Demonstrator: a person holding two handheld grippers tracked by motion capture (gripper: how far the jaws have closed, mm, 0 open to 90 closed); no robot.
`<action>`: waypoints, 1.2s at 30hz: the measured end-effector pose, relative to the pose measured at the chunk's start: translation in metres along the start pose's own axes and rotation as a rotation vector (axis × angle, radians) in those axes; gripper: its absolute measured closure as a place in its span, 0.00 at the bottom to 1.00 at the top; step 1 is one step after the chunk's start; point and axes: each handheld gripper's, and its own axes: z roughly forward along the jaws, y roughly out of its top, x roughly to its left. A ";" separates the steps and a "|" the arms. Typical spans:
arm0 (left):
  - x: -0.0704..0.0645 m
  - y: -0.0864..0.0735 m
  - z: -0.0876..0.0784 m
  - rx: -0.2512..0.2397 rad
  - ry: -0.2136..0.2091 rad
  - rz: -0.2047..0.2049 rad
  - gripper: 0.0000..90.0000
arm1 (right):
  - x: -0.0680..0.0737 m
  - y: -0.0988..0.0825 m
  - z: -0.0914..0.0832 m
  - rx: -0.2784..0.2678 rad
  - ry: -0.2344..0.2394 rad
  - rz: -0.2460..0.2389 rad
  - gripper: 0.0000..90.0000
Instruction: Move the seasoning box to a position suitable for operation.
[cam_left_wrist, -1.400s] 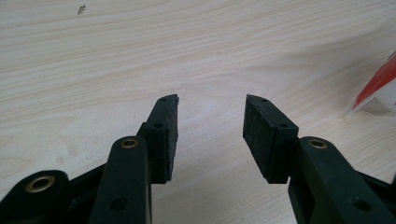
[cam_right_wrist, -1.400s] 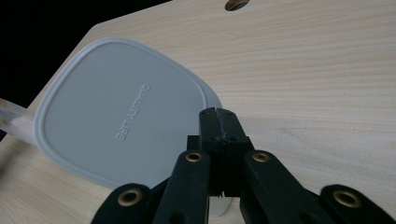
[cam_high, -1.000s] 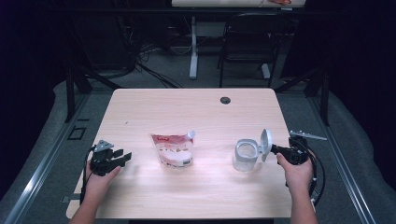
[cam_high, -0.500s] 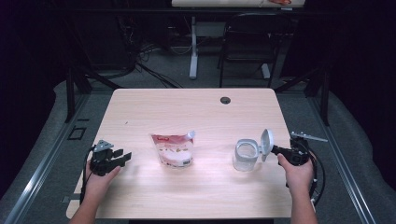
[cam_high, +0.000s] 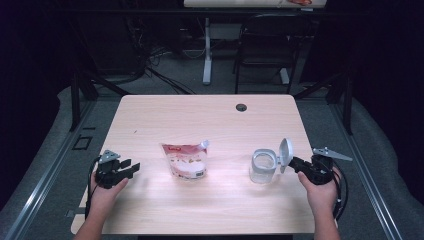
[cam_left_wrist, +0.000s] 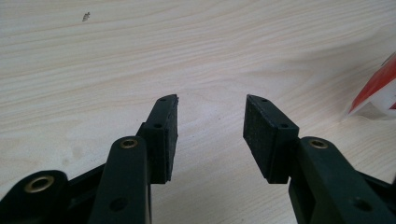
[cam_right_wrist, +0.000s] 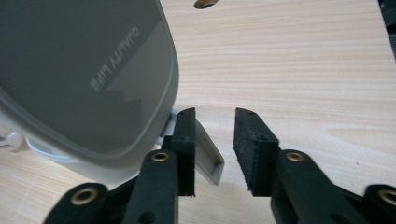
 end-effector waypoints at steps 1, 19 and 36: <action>0.000 0.000 -0.001 0.008 -0.004 0.000 0.61 | 0.000 -0.002 0.000 -0.002 -0.001 0.001 0.76; 0.000 0.000 -0.001 0.008 -0.011 0.002 0.61 | 0.017 -0.020 0.003 0.028 -0.003 -0.150 0.71; -0.001 0.000 0.003 0.001 -0.006 0.001 0.61 | 0.021 -0.020 0.021 0.034 -0.068 -0.176 0.89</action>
